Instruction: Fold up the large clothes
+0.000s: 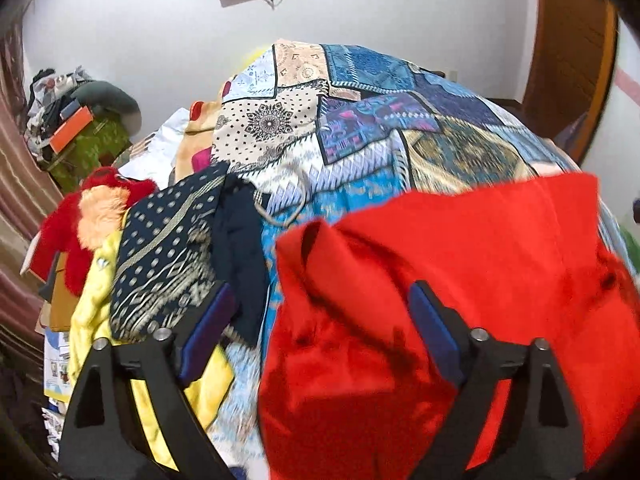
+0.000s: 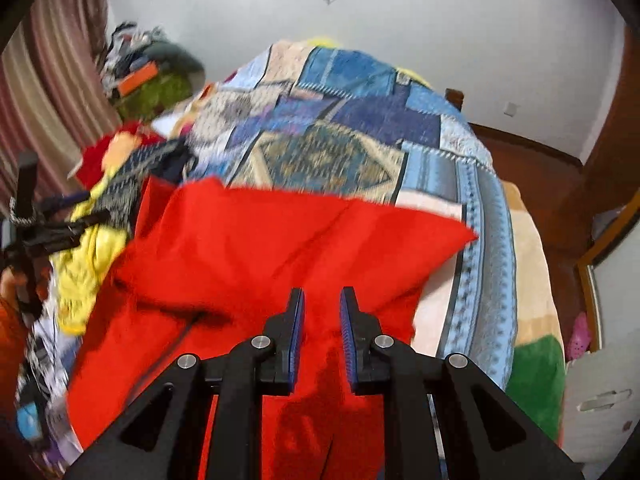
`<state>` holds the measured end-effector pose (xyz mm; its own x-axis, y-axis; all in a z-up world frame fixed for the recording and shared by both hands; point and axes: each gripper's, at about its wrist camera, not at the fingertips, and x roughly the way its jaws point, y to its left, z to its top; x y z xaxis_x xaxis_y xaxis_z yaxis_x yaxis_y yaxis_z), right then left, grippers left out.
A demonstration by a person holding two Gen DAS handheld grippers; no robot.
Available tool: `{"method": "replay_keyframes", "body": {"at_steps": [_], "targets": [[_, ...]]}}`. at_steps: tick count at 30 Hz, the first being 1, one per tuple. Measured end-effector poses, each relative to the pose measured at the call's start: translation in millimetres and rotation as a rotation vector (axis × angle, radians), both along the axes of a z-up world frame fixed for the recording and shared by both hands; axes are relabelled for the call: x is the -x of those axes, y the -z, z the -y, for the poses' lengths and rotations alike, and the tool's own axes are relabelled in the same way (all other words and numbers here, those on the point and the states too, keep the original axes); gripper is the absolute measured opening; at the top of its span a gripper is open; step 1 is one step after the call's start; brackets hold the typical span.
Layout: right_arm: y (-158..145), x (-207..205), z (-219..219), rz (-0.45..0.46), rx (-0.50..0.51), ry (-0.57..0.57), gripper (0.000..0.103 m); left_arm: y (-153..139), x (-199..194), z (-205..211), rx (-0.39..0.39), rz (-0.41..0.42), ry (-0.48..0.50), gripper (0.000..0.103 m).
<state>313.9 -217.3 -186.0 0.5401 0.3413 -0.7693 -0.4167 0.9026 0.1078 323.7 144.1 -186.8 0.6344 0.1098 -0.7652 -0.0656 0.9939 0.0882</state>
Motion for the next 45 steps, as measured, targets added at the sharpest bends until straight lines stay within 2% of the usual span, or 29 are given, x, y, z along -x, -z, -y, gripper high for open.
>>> {"method": "replay_keyframes", "body": {"at_steps": [4, 7, 9, 12, 13, 14, 17, 18, 20, 22, 24, 28, 31, 32, 34, 35, 37, 39, 45], "targets": [[12, -32, -22, -0.011, 0.016, -0.005, 0.013, 16, -43, 0, 0.002, -0.039, -0.031, 0.093], [44, -58, -40, -0.078, 0.050, -0.016, 0.013, 40, -62, -9, -0.051, -0.079, -0.091, 0.093], [66, -69, -46, -0.106, 0.095, -0.016, 0.013, 58, -63, -21, -0.116, -0.103, -0.132, 0.093], [102, -83, -44, -0.120, 0.233, 0.018, 0.013, 86, -54, -44, -0.200, -0.162, -0.188, 0.093], [106, -84, -40, -0.111, 0.238, 0.020, 0.013, 99, -47, -57, -0.204, -0.196, -0.202, 0.093], [106, -83, -30, -0.094, 0.201, 0.017, 0.013, 105, -43, -64, -0.199, -0.213, -0.209, 0.093], [105, -87, -8, -0.110, 0.152, 0.039, 0.013, 128, -21, -88, -0.208, -0.277, -0.268, 0.093], [105, -87, -1, -0.125, 0.113, 0.039, 0.013, 132, -12, -95, -0.189, -0.283, -0.284, 0.093], [105, -86, 13, -0.156, 0.064, 0.051, 0.013, 132, 8, -112, -0.086, -0.276, -0.324, 0.093], [104, -81, 16, -0.151, 0.079, 0.057, 0.013, 128, 24, -123, -0.004, -0.271, -0.338, 0.093], [103, -75, 16, -0.140, 0.107, 0.055, 0.013, 121, 37, -127, 0.024, -0.265, -0.332, 0.093], [97, -64, 18, -0.102, 0.187, 0.086, 0.013, 96, 55, -128, 0.056, -0.206, -0.296, 0.093], [96, -60, 25, -0.033, 0.371, 0.179, 0.013, 69, 58, -127, 0.126, -0.133, -0.251, 0.093], [98, -60, 31, -0.032, 0.406, 0.203, 0.013, 63, 57, -126, 0.158, -0.114, -0.236, 0.093], [109, -65, 53, -0.096, 0.426, 0.263, 0.013, 56, 51, -122, 0.244, -0.087, -0.207, 0.098], [113, -67, 65, -0.128, 0.391, 0.278, 0.013, 54, 48, -117, 0.289, -0.078, -0.196, 0.098], [109, -66, 94, -0.180, 0.221, 0.311, 0.013, 57, 35, -111, 0.375, -0.079, -0.176, 0.098], [99, -66, 113, -0.217, 0.103, 0.347, 0.013, 69, 19, -104, 0.458, -0.102, -0.169, 0.098], [61, -61, 114, -0.128, -0.074, 0.300, 0.013, 111, -24, -92, 0.553, -0.204, -0.187, 0.098]]}}
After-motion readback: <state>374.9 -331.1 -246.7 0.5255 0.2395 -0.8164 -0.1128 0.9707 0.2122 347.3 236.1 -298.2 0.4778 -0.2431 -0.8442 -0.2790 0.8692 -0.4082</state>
